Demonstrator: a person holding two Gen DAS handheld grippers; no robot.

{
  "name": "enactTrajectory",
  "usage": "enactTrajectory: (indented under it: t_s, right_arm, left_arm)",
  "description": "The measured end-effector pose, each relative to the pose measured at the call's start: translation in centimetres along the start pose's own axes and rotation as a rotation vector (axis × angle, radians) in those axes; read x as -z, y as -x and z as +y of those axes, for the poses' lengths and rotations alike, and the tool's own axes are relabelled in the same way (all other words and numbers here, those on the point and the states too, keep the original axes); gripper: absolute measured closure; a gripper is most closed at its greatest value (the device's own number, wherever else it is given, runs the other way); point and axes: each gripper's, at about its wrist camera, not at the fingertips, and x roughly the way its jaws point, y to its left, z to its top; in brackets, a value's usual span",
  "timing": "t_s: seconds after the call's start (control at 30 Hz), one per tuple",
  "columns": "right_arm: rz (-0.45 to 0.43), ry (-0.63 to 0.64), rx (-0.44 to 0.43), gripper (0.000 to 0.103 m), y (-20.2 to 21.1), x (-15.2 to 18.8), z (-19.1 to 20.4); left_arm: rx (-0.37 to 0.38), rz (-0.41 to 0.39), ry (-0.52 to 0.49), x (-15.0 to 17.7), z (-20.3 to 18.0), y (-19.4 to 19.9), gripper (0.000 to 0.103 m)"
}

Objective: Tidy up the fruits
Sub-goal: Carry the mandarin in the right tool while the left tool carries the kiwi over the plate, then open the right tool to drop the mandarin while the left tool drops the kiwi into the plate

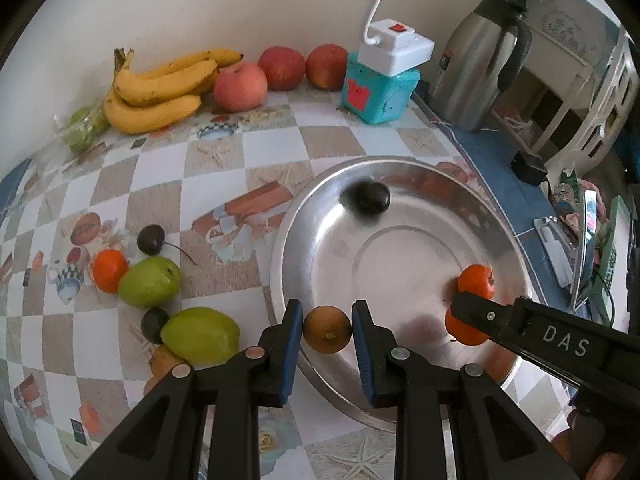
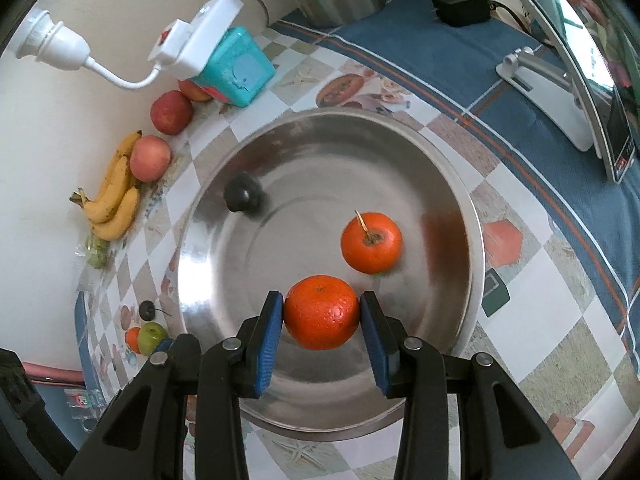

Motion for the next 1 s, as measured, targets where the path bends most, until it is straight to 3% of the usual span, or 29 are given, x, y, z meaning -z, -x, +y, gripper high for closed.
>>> enactTrajectory:
  t_s: [0.3,0.43,0.67,0.77,0.87,0.93,1.0]
  right_arm:
    - [0.026,-0.013,0.028,0.062,-0.4,0.4,-0.6]
    - [0.025,-0.014,0.033,0.062,-0.3,0.4,-0.5]
    - [0.008,0.005,0.040,0.062,0.0,0.4,-0.1]
    - [0.001,0.025,0.047,0.062,0.2,0.3,0.3]
    - [-0.011,0.056,0.057,0.059,0.4,0.3,0.9]
    - [-0.021,0.077,0.071,0.046,0.5,0.3,1.3]
    - [-0.035,0.099,0.084,0.045,0.6,0.3,1.6]
  left_arm:
    - [0.000,0.019,-0.005,0.2,-0.1,-0.5,0.074]
    - [0.007,0.023,0.004,0.1,0.0,-0.5,0.066]
    - [0.008,0.016,0.014,-0.1,0.2,0.0,0.064]
    - [0.003,0.015,0.027,-0.2,0.6,0.2,0.056]
    - [-0.011,0.019,0.042,-0.3,1.1,0.3,0.052]
    - [-0.025,0.023,0.056,-0.3,1.5,0.4,0.045]
    - [-0.038,0.027,0.073,-0.4,2.0,0.6,0.042]
